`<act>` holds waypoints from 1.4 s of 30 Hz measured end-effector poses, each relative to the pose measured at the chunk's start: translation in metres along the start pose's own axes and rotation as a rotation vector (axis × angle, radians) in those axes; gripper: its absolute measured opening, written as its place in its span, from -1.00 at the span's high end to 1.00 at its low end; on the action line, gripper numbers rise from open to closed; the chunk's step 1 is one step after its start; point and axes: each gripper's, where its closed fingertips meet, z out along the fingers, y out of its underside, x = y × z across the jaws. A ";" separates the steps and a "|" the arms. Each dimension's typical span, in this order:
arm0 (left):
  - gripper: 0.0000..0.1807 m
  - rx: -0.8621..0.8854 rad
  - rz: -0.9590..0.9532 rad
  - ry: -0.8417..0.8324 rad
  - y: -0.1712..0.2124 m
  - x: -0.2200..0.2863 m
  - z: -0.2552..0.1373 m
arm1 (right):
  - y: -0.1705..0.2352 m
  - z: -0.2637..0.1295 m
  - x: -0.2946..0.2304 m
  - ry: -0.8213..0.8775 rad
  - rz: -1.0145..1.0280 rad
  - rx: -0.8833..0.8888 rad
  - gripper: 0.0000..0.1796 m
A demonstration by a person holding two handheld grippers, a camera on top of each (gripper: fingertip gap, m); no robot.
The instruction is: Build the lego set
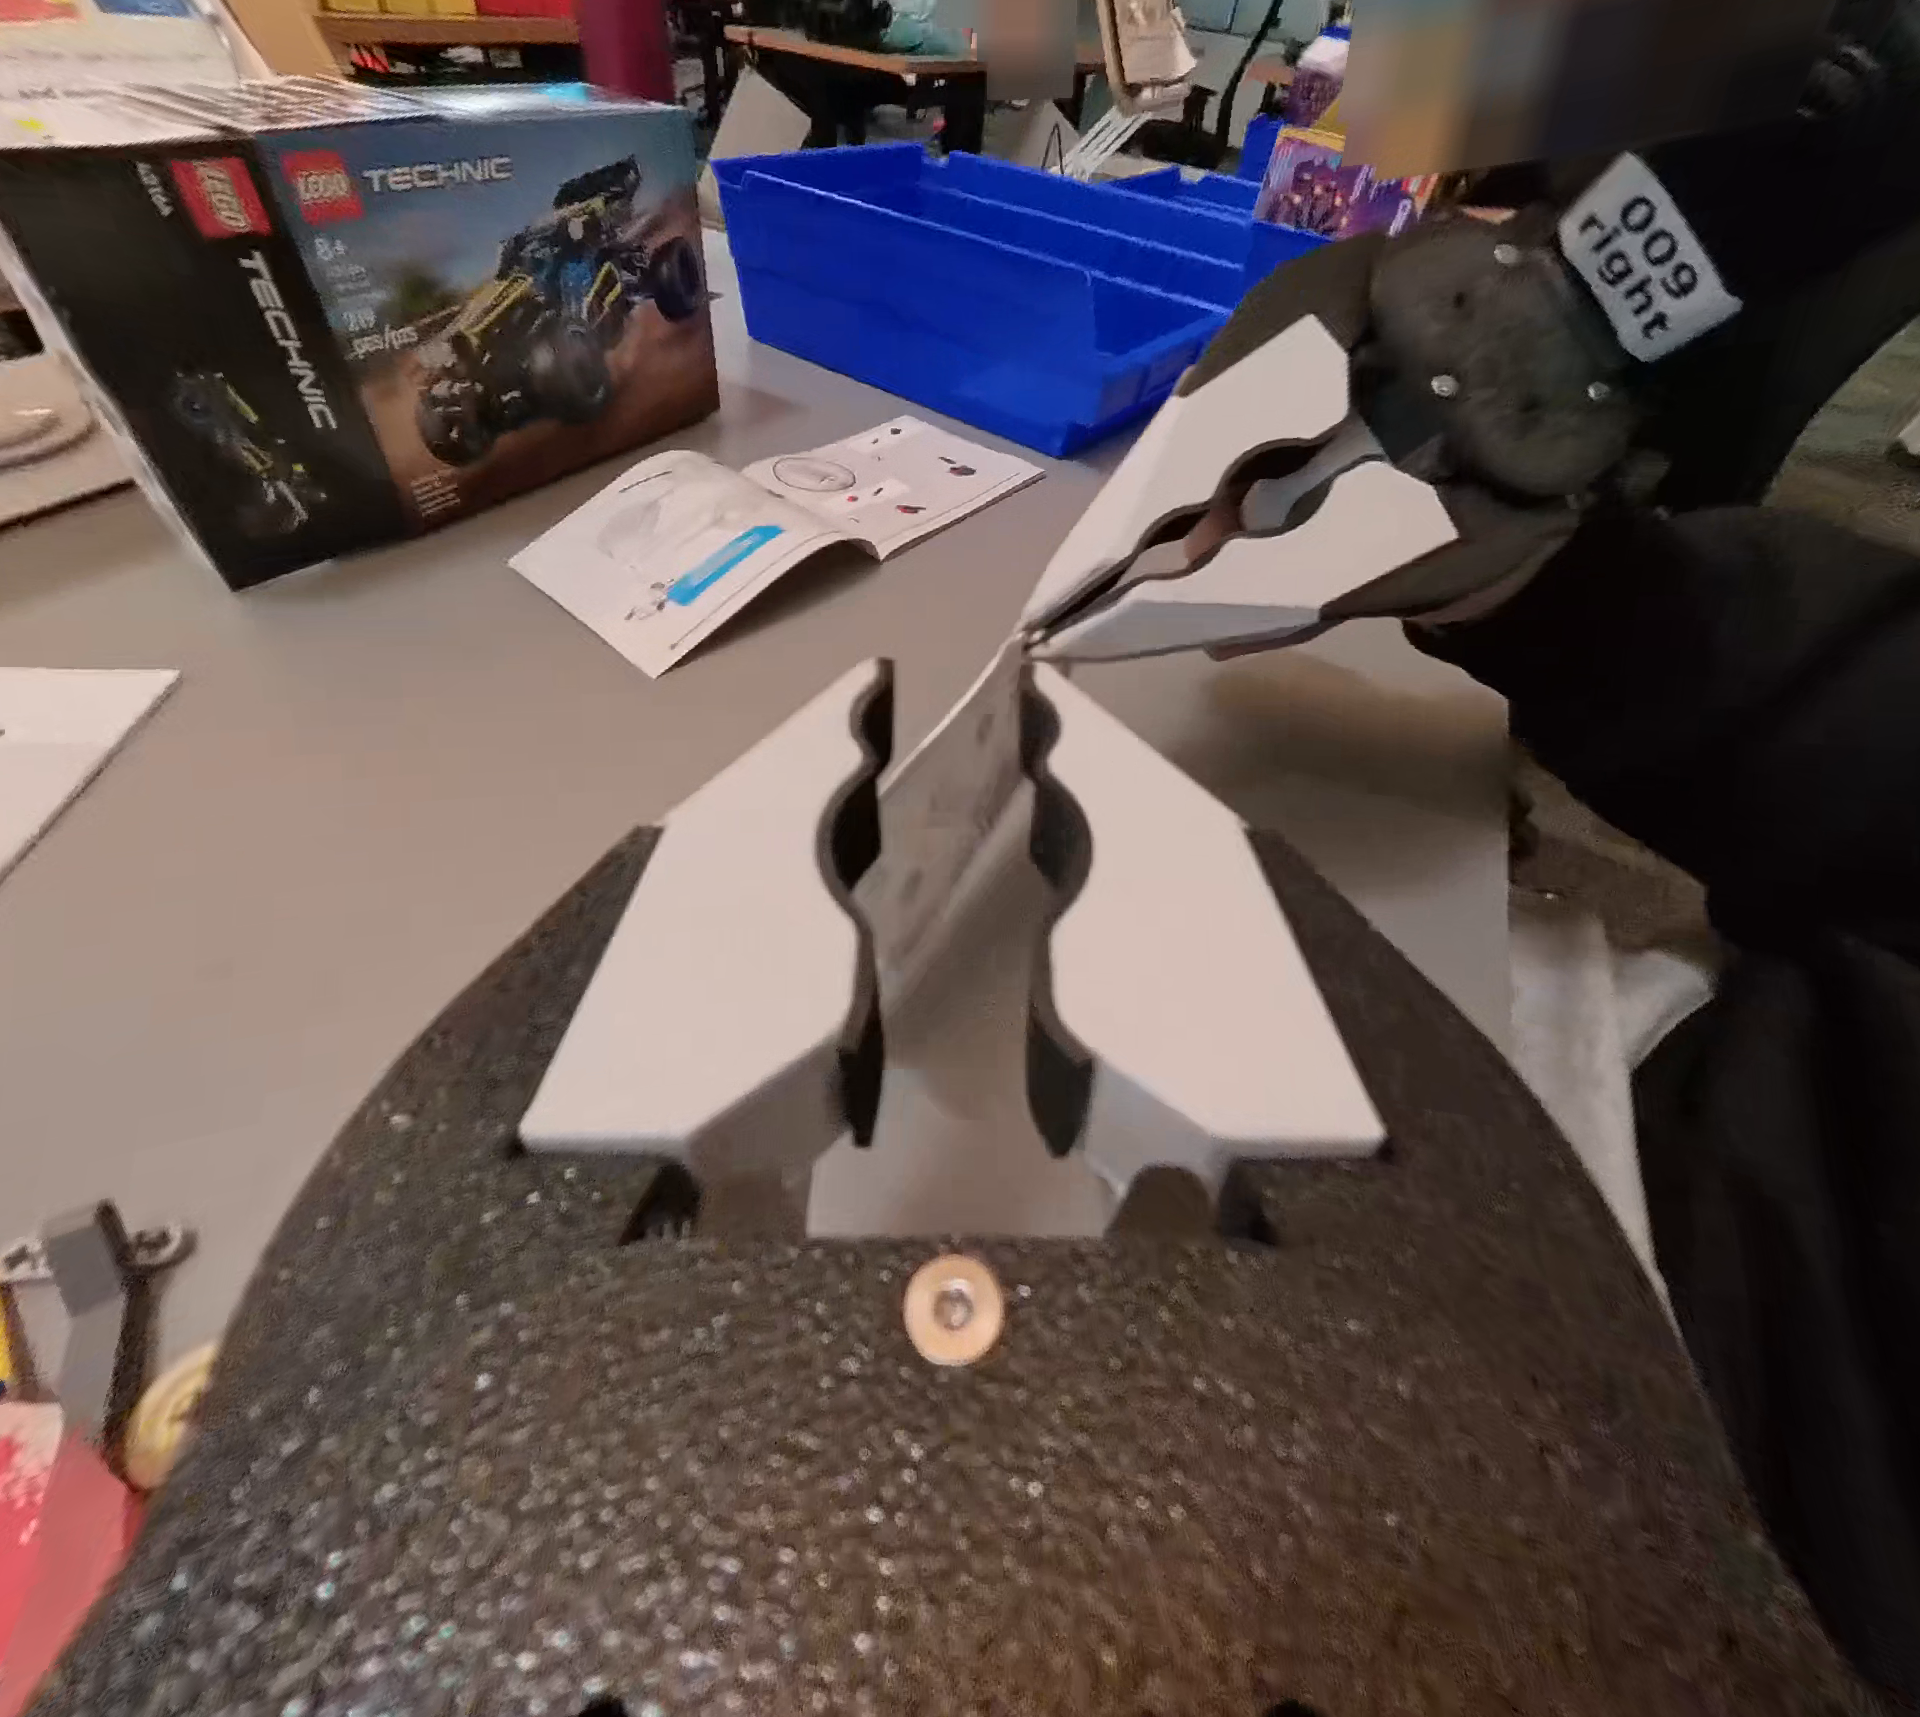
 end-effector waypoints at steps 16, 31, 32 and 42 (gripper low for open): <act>0.92 -0.164 0.230 0.055 0.027 0.011 0.006 | 0.002 0.017 -0.023 -0.094 -0.071 -0.011 1.00; 1.00 -0.216 0.057 -0.074 0.027 0.004 0.018 | 0.013 0.014 -0.018 0.070 -0.262 -0.111 1.00; 1.00 -0.206 0.030 -0.067 0.027 0.004 0.017 | 0.011 0.014 -0.018 0.073 -0.289 -0.125 1.00; 1.00 -0.132 0.079 -0.144 0.005 -0.017 -0.008 | 0.005 0.016 -0.027 -0.019 -0.116 -0.101 1.00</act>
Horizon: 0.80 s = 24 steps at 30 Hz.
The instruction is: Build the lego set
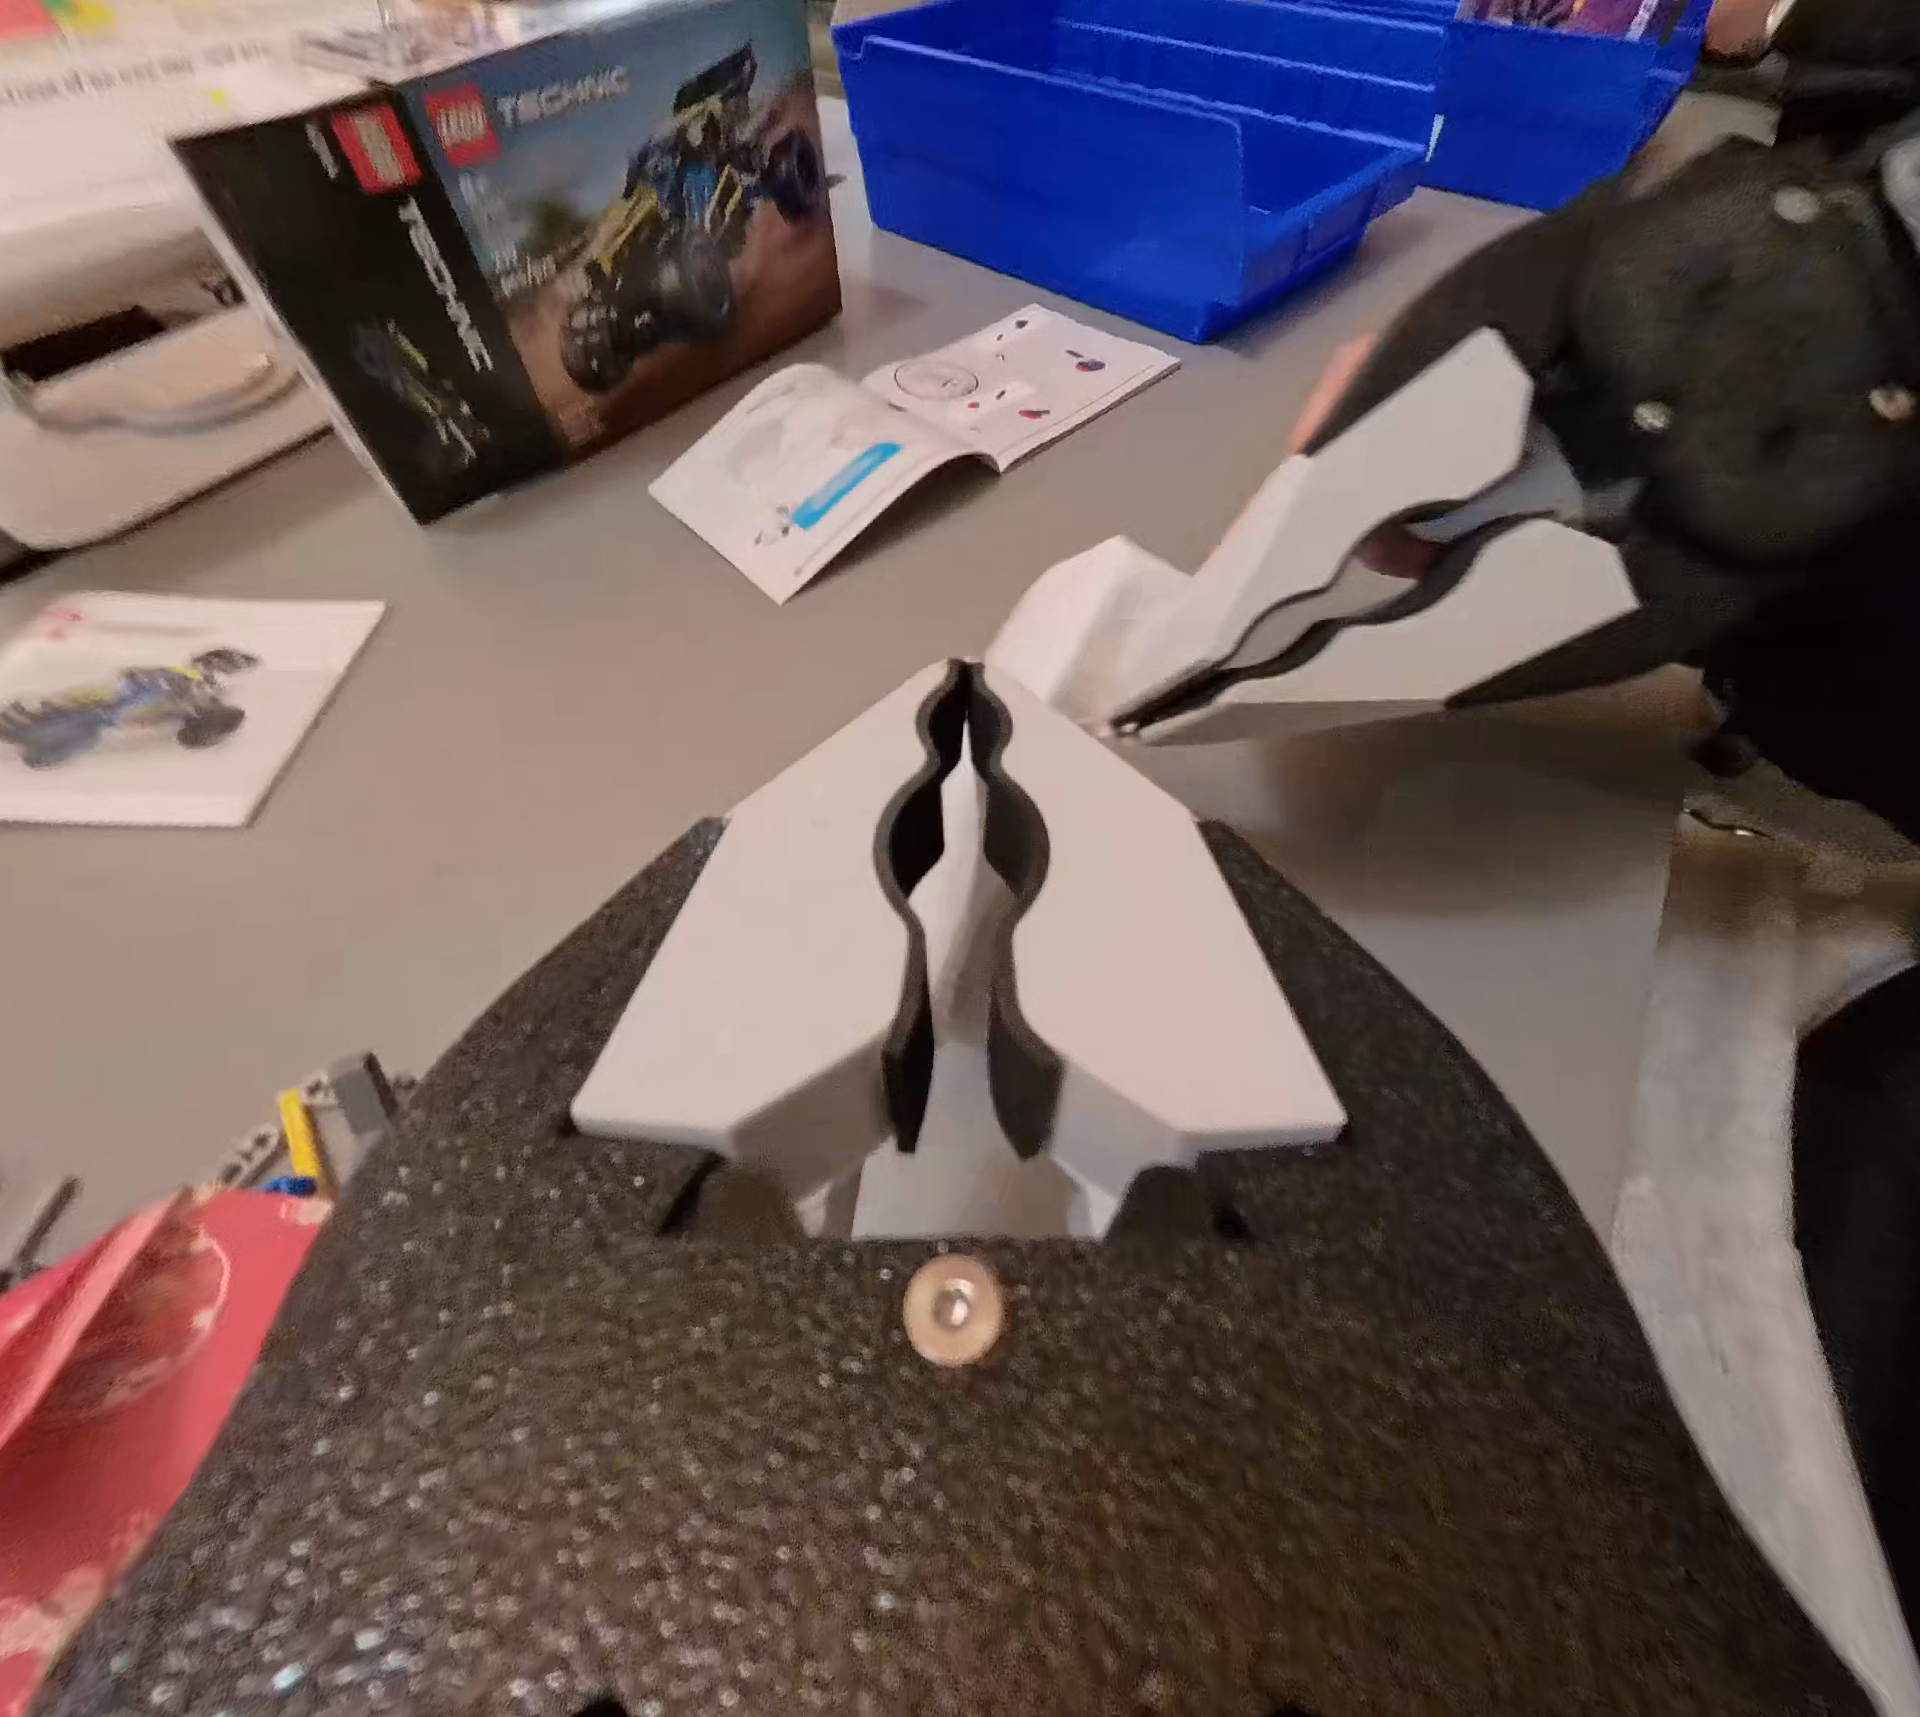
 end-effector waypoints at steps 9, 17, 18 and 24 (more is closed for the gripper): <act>0.82 0.041 0.004 0.078 0.006 0.003 0.000 | 0.006 0.011 0.011 -0.025 0.052 -0.005 1.00; 0.59 -0.005 0.027 0.065 0.024 -0.005 0.003 | -0.004 0.012 0.016 -0.108 0.137 0.088 1.00; 0.66 0.007 0.035 0.086 0.024 -0.001 0.004 | -0.004 0.013 0.016 -0.117 0.148 0.097 1.00; 1.00 -0.026 0.024 0.102 0.033 0.003 0.015 | -0.001 0.015 0.002 -0.215 0.141 0.090 1.00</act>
